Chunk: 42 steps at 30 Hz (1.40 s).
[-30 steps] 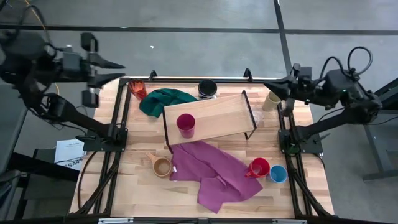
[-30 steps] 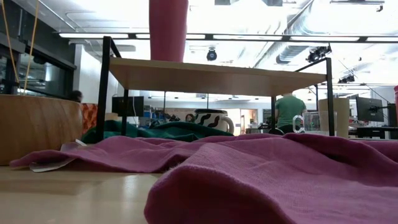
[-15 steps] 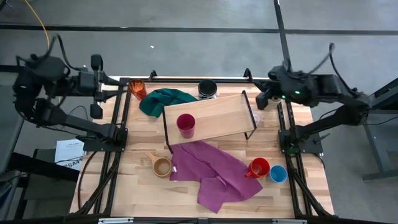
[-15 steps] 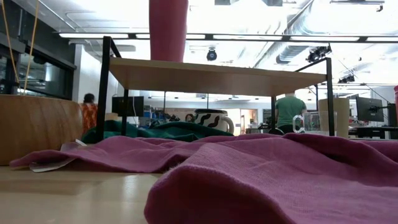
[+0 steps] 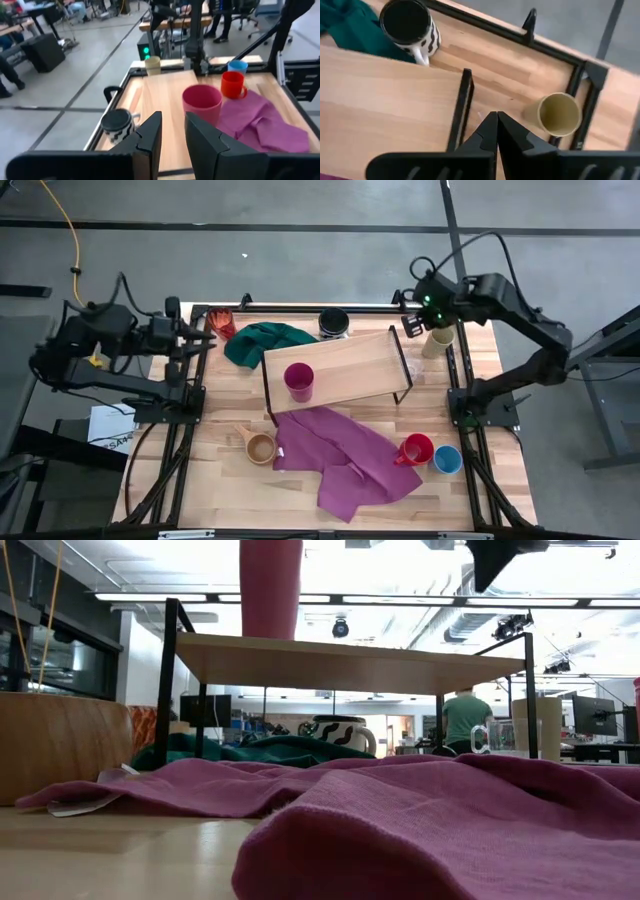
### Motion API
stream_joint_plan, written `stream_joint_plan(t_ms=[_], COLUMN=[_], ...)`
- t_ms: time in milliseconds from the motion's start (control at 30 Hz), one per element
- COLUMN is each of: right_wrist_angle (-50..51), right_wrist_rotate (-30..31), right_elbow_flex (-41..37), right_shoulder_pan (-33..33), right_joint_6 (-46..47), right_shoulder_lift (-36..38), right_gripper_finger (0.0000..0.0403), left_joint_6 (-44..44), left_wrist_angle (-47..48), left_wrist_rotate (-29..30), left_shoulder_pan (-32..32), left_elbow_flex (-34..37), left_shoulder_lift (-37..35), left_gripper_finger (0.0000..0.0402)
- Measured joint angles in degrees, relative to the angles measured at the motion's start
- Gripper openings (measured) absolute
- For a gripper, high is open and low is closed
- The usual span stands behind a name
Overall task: Stack small to large cups/mugs on shelf
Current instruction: Put the white cup on the shelf
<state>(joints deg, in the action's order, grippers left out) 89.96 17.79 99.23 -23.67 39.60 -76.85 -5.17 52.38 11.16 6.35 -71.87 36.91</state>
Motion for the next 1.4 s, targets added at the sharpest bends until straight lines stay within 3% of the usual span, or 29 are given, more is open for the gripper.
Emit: stream_joint_plan(t_ms=[200,500,833,1233,1400], right_wrist_angle=[0.05,0.08,0.04,0.04,-0.13], right_wrist_rotate=[-4.7,-7.08,-8.49,-6.9,-8.3], right_elbow_flex=[-0.68,-0.68,-0.73,-0.78,-7.75], right_shoulder_pan=[-5.52,-10.21,-13.56,-17.38,-19.51], right_joint_6=[1.94,1.65,-0.06,-1.09,-1.06], right_shoulder_lift=[-0.88,-3.35,-8.33,-8.2,-6.46], right_gripper_finger=[0.0,0.0,0.0,0.0,0.0], left_joint_6=[1.01,1.06,0.89,-1.13,-2.07], left_wrist_angle=[-0.2,-6.08,-6.11,-6.01,-5.99], left_wrist_rotate=[0.07,0.04,-0.89,-2.56,-2.58], left_shoulder_pan=[0.0,0.02,0.01,0.0,0.01], left_elbow_flex=[3.46,8.22,8.75,8.75,8.75], left_shoulder_lift=[0.36,0.5,0.86,1.59,1.59], left_gripper_finger=[0.0074,0.0074,0.0074,0.0074,0.0074])
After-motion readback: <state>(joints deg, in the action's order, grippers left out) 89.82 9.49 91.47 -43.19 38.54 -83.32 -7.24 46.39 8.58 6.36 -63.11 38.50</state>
